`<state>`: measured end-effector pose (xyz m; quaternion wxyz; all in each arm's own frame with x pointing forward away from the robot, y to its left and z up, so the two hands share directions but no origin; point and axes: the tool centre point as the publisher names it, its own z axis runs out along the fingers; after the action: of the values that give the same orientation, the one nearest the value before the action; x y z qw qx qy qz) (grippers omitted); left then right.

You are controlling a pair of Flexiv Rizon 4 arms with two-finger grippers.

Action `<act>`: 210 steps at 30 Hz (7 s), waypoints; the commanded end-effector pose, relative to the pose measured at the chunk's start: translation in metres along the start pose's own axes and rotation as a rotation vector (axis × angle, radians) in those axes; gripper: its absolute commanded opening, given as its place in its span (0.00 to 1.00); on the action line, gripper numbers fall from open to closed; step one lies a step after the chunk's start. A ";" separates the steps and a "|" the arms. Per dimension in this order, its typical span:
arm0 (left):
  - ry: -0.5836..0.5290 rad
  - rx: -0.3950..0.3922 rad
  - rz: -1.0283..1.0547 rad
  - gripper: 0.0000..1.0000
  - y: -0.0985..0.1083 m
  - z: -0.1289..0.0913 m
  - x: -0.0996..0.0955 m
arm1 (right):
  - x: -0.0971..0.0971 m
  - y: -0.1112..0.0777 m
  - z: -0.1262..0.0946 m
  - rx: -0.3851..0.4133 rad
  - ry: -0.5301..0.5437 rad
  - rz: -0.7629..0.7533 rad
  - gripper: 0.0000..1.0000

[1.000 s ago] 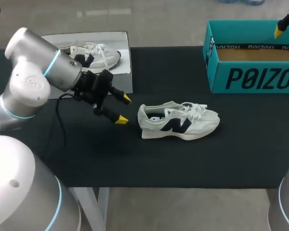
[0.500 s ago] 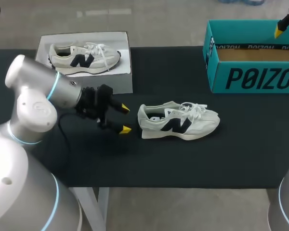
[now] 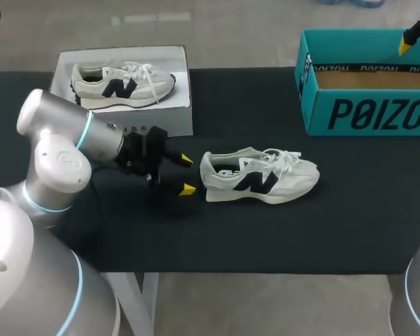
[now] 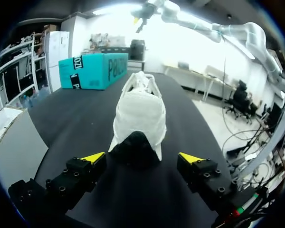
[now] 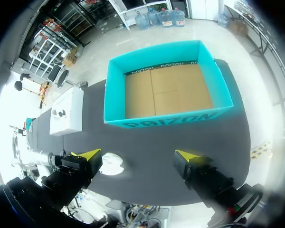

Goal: Take the shoe out of the shoebox, open the shoe tongue, remove and reinsert the insole, then place the shoe into the shoebox

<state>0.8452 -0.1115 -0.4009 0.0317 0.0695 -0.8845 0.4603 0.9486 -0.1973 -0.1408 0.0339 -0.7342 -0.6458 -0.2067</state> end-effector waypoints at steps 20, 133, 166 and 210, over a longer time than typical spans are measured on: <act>0.015 0.015 0.059 1.00 -0.014 0.045 -0.021 | 0.000 0.000 0.000 0.000 -0.002 0.000 1.00; 0.099 0.004 0.101 0.00 -0.016 0.068 -0.011 | 0.240 -0.173 0.271 0.206 -0.615 -0.204 1.00; 0.099 0.004 0.101 0.00 -0.016 0.068 -0.011 | 0.205 -0.169 0.245 0.299 -0.490 -0.014 0.00; 0.099 0.004 0.101 0.00 -0.016 0.068 -0.011 | 0.135 -0.175 0.253 0.395 -0.160 0.225 0.00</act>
<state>0.8575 -0.1750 -0.4268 0.0510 0.0026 -0.8831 0.4663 0.8481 0.0320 -0.3511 0.1515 -0.7922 -0.5902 -0.0345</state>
